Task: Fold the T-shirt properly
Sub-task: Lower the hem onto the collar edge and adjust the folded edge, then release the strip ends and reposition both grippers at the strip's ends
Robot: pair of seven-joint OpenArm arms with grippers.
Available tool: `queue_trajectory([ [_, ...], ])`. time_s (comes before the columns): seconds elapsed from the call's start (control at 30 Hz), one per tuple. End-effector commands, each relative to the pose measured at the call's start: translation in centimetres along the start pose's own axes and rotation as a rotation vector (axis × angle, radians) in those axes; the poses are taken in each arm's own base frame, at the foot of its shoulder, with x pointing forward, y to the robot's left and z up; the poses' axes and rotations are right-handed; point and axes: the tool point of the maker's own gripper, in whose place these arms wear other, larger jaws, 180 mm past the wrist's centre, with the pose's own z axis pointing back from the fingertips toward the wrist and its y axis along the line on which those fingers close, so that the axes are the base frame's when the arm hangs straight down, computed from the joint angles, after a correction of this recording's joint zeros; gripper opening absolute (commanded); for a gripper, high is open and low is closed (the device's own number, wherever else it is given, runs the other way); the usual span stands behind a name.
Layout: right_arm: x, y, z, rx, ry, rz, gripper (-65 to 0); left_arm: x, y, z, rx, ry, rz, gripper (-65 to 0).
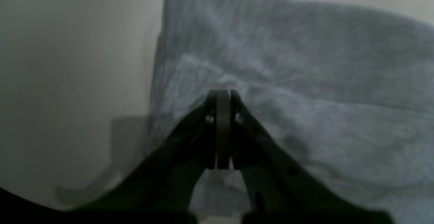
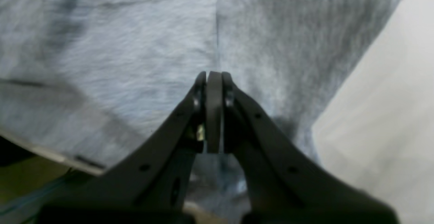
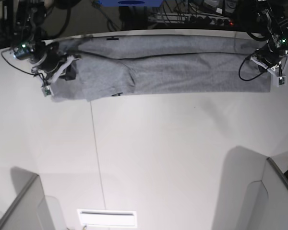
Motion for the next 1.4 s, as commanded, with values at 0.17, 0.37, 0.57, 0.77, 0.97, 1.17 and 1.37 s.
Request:
queue_trajectory([
  [0.17, -0.5, -3.5, -1.8, -0.041, 0.006, -0.092, -65.0, -1.1, 1.4, -1.7, 0.006, 0.002, 0.060, -65.0],
  [0.37, 0.7, -5.7, -3.7, -0.146, 0.042, -0.033, -65.0, -1.0, 0.9, -4.2, -0.022, 0.028, 0.141, -65.0],
  [0.57, 5.2, -7.2, -5.2, -0.246, 0.029, 0.042, -65.0, 2.9, 0.1, -6.0, -0.057, -0.029, 0.206, -65.0],
  [0.77, 9.9, -7.1, -4.1, -0.259, -0.026, 0.073, -65.0, 8.2, -0.7, -5.9, -0.082, -0.131, 0.216, -65.0],
  [0.97, 14.5, -4.0, -0.4, -0.276, -0.123, 0.199, -65.0, 10.8, 0.3, -3.5, -0.058, -0.183, 0.181, -65.0],
  [1.17, 15.6, -0.6, 2.4, -0.267, -0.157, 0.319, -65.0, 13.0, 4.2, 2.0, 0.043, -0.270, 0.173, -65.0],
  [1.37, 12.2, 1.6, 1.4, -0.209, -0.099, 0.318, -65.0, 12.1, 4.5, 4.4, 0.049, -0.302, -0.022, -65.0],
])
